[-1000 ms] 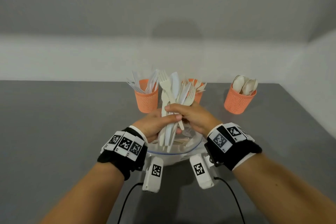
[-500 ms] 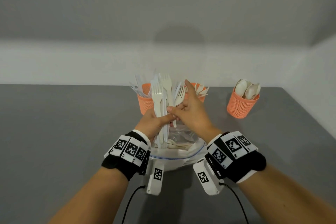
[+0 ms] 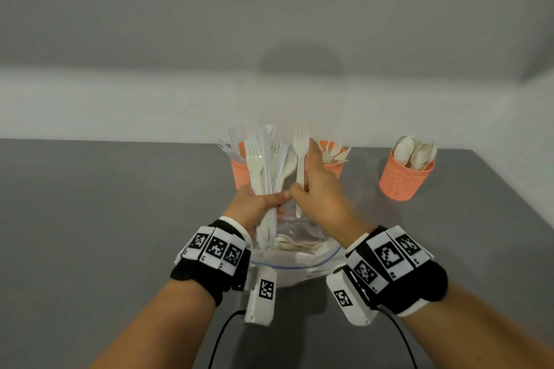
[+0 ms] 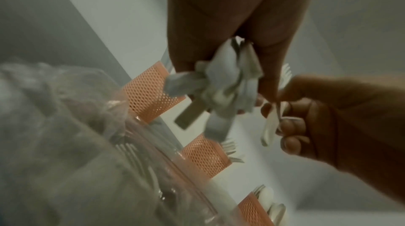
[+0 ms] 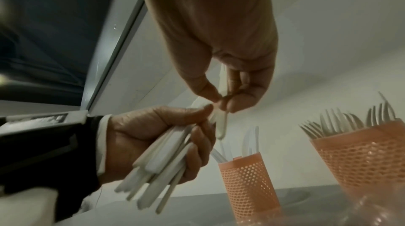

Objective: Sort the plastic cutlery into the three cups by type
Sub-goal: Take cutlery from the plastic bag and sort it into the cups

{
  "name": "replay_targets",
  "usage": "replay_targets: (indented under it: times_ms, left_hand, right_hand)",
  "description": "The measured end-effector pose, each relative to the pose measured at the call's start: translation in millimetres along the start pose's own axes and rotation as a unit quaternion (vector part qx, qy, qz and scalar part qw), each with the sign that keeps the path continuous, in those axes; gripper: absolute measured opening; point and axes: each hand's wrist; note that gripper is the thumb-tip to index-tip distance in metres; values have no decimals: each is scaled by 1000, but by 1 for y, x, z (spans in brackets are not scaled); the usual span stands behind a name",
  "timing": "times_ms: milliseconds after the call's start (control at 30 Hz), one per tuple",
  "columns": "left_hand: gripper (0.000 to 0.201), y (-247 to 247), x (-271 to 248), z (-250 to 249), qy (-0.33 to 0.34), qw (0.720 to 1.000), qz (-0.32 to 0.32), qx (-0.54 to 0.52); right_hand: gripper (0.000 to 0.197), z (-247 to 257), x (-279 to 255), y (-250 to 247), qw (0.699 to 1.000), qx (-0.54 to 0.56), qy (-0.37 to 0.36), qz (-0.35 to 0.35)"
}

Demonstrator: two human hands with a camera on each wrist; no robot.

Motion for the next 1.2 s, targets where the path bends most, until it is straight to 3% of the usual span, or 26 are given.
replay_targets:
  times_ms: [100,200,300,467,533,667,767,900,967,1033,1100,1200]
  left_hand:
    - [15,-6,5,-6,-34,997,-12,-75]
    - [35,-6,6,-10,-19,993,23,-117]
    - [39,-2,4,-10,-12,990,55,-133]
    - [58,2,4,-11,11,986,13,-163]
    - [68,1,6,-9,16,986,-2,-167]
    - [45,5,2,-4,38,997,-2,-72]
    - [42,9,-3,-1,66,997,-6,-38]
    - [40,9,-6,0,83,997,10,-3]
    - [36,8,-8,-1,81,996,20,-11]
    - [32,7,-7,-1,66,997,30,-38]
    - [29,5,-5,-2,35,995,35,-85]
    - [41,1,-3,-2,17,988,37,-151]
  right_hand:
    - [62,-8,4,-2,999,24,2,-31]
    - [45,-9,2,5,1000,25,9,14]
    - [33,-11,-2,15,998,38,-17,41]
    - [20,-14,-3,19,993,90,-42,-62]
    - [16,-5,-1,14,984,104,-83,-115]
    - [19,13,8,9,984,22,-146,-101]
    - [29,14,16,11,990,-22,-115,-77]
    - [11,11,21,11,996,-14,-77,-48]
    - [22,14,21,11,998,5,-58,-37]
    - [34,17,20,9,998,48,-27,-16]
    - [29,18,21,8,992,125,21,6]
    - [22,19,20,9,964,250,85,32]
Point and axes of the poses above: each hand's wrist, its own x-axis towards the middle knuckle, its own y-axis out of the palm, z = x × y, and after that the axes turned 1 degree about x, right-handed
